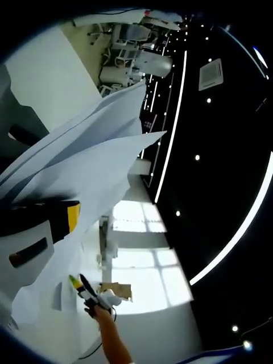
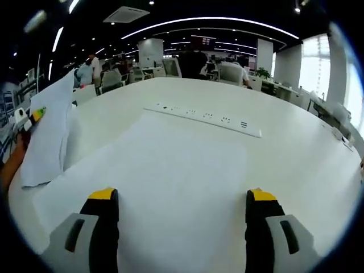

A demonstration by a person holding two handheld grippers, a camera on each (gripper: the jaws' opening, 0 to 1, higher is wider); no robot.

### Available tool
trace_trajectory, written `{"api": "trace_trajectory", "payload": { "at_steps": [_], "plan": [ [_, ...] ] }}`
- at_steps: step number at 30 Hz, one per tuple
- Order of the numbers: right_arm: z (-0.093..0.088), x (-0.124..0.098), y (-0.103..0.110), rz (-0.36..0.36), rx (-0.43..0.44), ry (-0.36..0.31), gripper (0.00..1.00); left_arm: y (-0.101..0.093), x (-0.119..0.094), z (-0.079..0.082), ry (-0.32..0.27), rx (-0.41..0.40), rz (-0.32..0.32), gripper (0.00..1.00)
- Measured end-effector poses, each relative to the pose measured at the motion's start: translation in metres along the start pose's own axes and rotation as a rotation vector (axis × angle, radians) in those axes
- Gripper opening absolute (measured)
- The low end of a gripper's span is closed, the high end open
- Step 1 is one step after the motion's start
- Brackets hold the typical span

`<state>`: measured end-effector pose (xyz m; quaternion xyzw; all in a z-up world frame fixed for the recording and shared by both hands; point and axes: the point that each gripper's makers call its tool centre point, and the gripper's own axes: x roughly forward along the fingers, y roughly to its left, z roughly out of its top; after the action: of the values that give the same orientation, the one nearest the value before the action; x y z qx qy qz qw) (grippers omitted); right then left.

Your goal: Organize the stack of printing papers by aligning and flattening the scattered papers on the table

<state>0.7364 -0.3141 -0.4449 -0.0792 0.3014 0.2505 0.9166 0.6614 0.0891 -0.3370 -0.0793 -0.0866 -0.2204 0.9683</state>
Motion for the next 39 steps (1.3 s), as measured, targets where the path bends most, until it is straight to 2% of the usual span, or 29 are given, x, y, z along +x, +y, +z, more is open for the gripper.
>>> {"api": "trace_trajectory", "payload": {
  "at_steps": [2, 23, 28, 39],
  "plan": [
    [-0.001, -0.001, 0.005, 0.006, -0.010, 0.012, 0.79, 0.000, 0.000, 0.000, 0.000, -0.001, 0.000, 0.12],
    [0.000, 0.004, 0.008, 0.007, -0.007, 0.006, 0.79, -0.001, 0.000, -0.001, 0.001, 0.002, 0.000, 0.12],
    [0.002, 0.005, 0.013, 0.026, -0.017, 0.006, 0.73, -0.001, 0.000, -0.001, 0.001, 0.002, 0.000, 0.12],
    [0.003, 0.005, 0.008, 0.028, -0.019, 0.003, 0.71, -0.001, 0.000, -0.001, 0.001, 0.002, 0.000, 0.12]
  ]
}}
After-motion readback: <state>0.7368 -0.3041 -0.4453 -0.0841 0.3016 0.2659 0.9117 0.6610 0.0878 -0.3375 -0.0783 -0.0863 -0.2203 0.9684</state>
